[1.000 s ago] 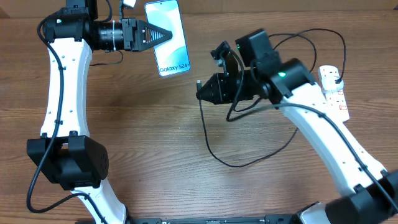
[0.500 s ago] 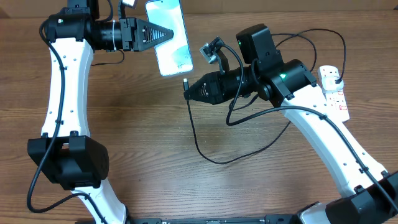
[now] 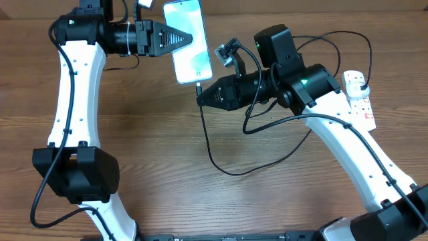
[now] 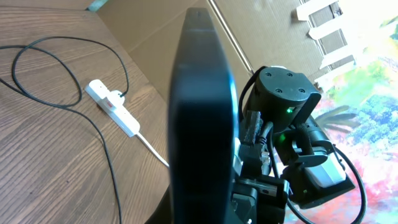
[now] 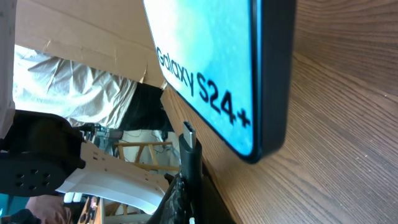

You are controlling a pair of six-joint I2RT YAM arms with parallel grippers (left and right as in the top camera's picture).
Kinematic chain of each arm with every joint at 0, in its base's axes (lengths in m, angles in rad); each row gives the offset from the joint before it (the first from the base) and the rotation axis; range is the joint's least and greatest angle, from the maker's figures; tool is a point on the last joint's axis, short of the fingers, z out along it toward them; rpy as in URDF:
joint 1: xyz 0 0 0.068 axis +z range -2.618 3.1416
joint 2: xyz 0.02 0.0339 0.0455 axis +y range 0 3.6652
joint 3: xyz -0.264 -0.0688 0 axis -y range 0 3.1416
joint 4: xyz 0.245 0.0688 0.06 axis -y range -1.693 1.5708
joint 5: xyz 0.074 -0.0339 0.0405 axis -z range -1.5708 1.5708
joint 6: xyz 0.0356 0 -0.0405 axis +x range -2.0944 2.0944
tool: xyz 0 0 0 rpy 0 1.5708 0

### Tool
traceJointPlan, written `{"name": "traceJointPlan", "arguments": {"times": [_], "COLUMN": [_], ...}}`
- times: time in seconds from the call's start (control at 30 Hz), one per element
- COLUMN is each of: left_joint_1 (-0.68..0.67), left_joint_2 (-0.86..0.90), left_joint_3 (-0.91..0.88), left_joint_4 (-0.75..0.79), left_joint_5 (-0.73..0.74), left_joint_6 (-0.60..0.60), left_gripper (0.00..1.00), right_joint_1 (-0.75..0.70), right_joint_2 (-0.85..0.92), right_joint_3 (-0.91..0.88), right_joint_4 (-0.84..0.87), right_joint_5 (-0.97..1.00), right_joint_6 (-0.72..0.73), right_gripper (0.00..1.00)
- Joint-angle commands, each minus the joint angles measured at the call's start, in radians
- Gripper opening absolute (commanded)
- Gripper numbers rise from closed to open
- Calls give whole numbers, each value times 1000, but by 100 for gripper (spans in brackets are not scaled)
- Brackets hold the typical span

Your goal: Plug charger to phone and switch on socket

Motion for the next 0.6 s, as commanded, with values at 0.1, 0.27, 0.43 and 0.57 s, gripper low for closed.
{"name": "traceJointPlan", "arguments": {"times": [0.1, 0.27, 0.43, 0.57], "left_joint_1": [-13, -13, -13, -13], "left_joint_2": [-8, -8, -8, -8], "left_joint_3": [10, 10, 10, 10], "left_joint_4": [3, 3, 3, 3], "left_joint_5": [63, 63, 63, 63], "left_joint_6": [-8, -8, -8, -23], "left_gripper": [4, 4, 4, 4], "right_joint_1": [0, 6, 33, 38], "right_joint_2": [-2, -2, -2, -2], "right_joint_3": [7, 7, 7, 7], "right_joint_4": [4, -4, -3, -2], "right_joint_5": [-19, -20, 18, 42], "right_joint_6": [3, 3, 3, 6], "right_gripper": [4, 4, 4, 4]}}
